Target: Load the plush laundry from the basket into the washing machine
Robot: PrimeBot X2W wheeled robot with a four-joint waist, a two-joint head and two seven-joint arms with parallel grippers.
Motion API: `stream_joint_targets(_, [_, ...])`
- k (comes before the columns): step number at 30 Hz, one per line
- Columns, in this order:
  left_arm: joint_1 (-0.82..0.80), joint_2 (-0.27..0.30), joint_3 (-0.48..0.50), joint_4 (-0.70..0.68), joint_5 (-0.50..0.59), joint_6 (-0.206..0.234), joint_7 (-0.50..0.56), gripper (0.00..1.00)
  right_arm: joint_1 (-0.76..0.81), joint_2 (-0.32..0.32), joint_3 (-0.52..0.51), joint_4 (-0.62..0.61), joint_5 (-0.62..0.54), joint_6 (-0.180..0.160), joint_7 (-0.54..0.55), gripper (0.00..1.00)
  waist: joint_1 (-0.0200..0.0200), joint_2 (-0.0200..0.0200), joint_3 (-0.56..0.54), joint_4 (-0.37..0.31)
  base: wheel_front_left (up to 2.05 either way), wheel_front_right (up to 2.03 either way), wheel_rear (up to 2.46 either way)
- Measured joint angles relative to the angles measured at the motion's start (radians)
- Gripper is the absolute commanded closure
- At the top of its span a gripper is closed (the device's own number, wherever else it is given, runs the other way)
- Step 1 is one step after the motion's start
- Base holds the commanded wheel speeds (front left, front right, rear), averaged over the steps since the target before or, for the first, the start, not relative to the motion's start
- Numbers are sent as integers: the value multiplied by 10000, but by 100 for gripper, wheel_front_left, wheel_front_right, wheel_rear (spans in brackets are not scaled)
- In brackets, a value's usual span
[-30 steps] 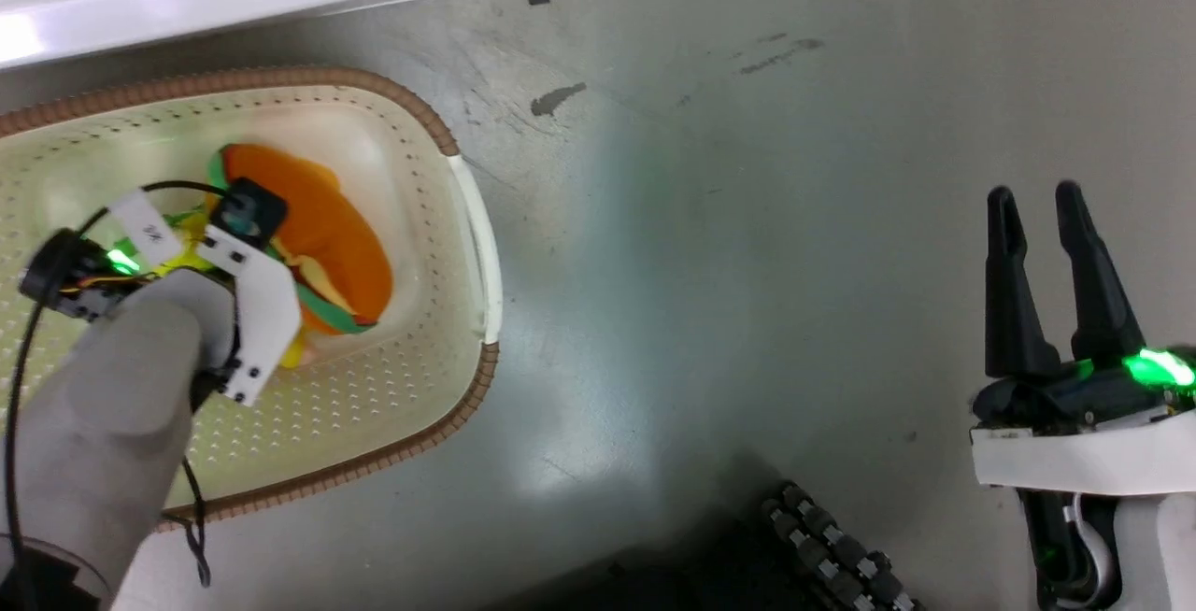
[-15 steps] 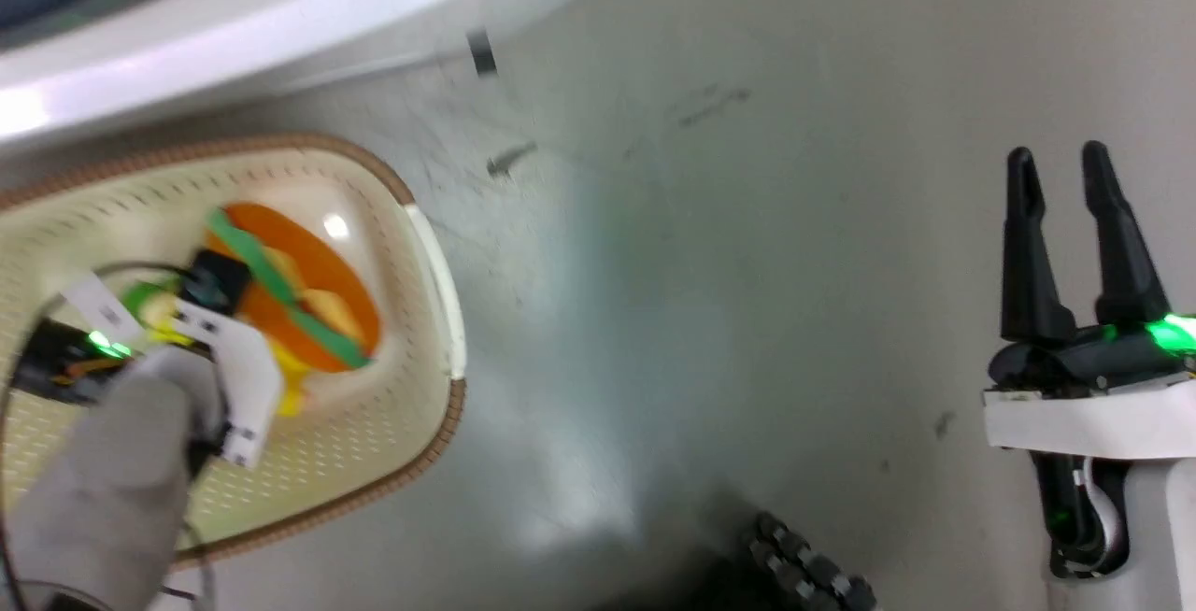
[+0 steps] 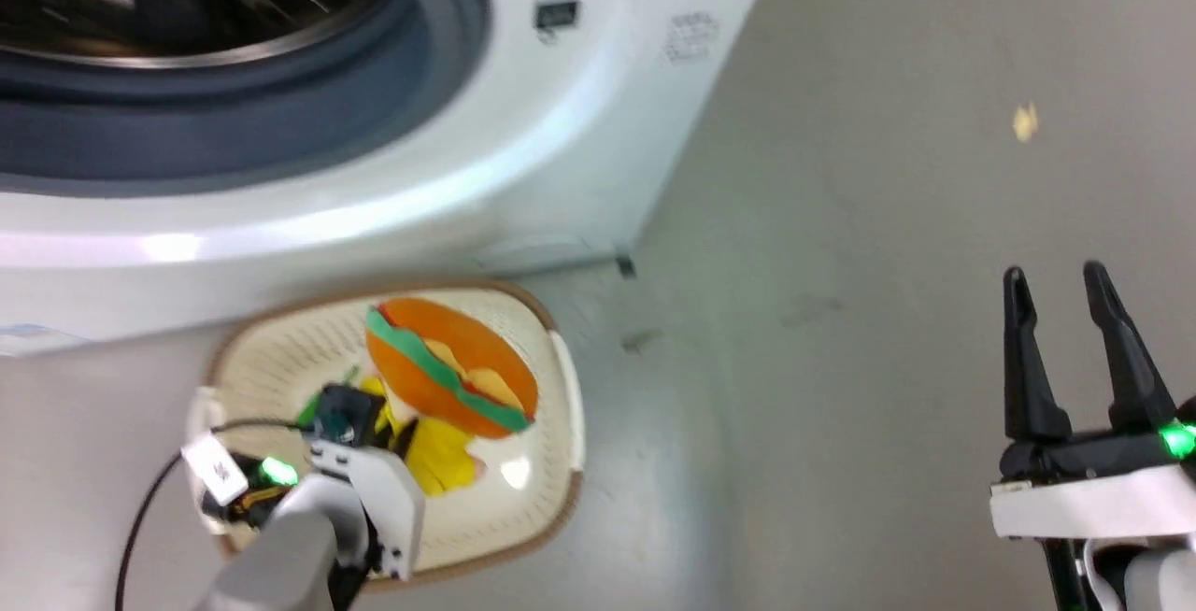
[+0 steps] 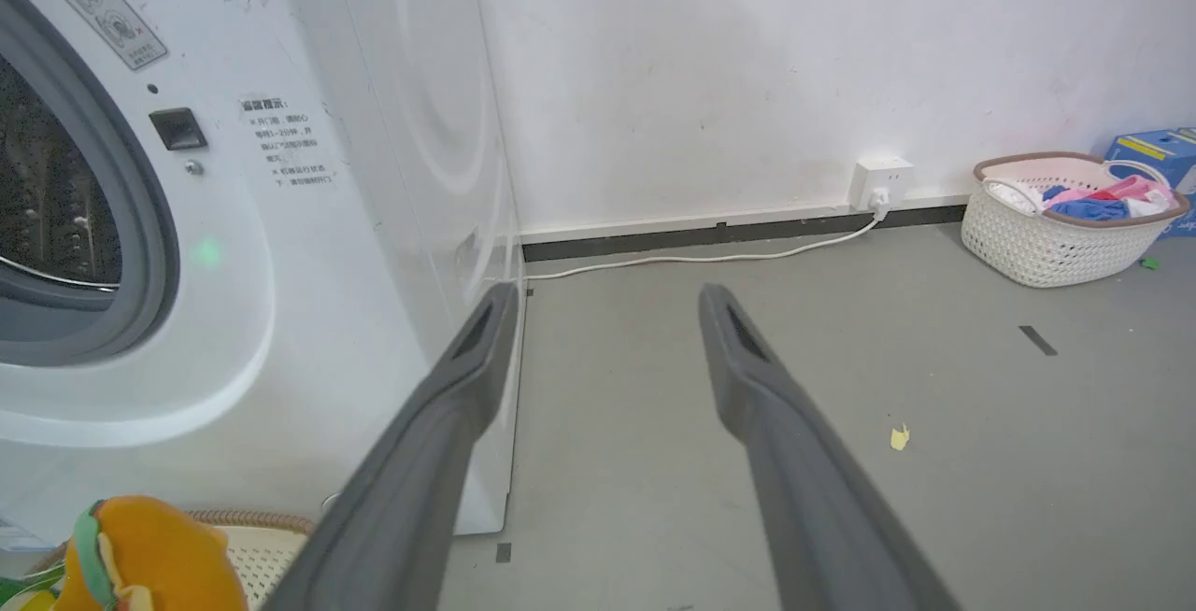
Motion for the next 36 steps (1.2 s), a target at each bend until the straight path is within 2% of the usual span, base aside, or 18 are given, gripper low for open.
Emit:
stream_joint_targets(2, [375, -40, 207, -393, -113, 36, -2, 100, 142, -2, -69, 6, -59, 0, 0, 0, 0, 1, -495, 270, 0, 0, 0])
stream_joint_targets(4, [756, -27, 527, -1162, -151, 257, -15, 100, 256, -2, -96, 12, -96, 0, 0, 0, -1, 0, -926, 539, 0, 0, 0])
stream_joint_targets(10, [2476, 140, 1944, -4560, 407, 1252, -73, 100, 497, -2, -104, 23, -88, 0, 0, 0, -2, 0, -1897, 1266, 0, 0, 0])
stream_joint_targets(17, [3792, 127, 3858, -8393, 1655, 1785, -73, 100, 493, 0, -111, -142, -94, 0, -2, 0, 1, 0, -1928, 1701, 0, 0, 0])
stream_joint_targets(21, [3827, 134, 4667, -9990, 2360, 1772, -73, 100, 427, -2, -117, -230, -102, 0, 0, 0, 2, 0, -1526, 1655, 0, 0, 0])
stream_joint_targets(25, [3425, 318, 5225, -10684, 2748, 1649, -75, 100, 144, -2, -63, -311, -86, -2, -2, 0, 2, 0, -962, 1535, 0, 0, 0])
stream_joint_targets(31, [1482, 1271, 5988, -10763, 2803, 1260, 40, 100, -357, 0, 123, -447, 205, -2, 0, 0, 3, 0, 134, 1210, 0, 0, 0])
stream_joint_targets(36, [-620, 2180, 6027, -10525, 2974, 742, 1216, 100, -863, 0, 207, -527, 589, -2, 0, 0, 4, 0, 1160, 834, 0, 0, 0])
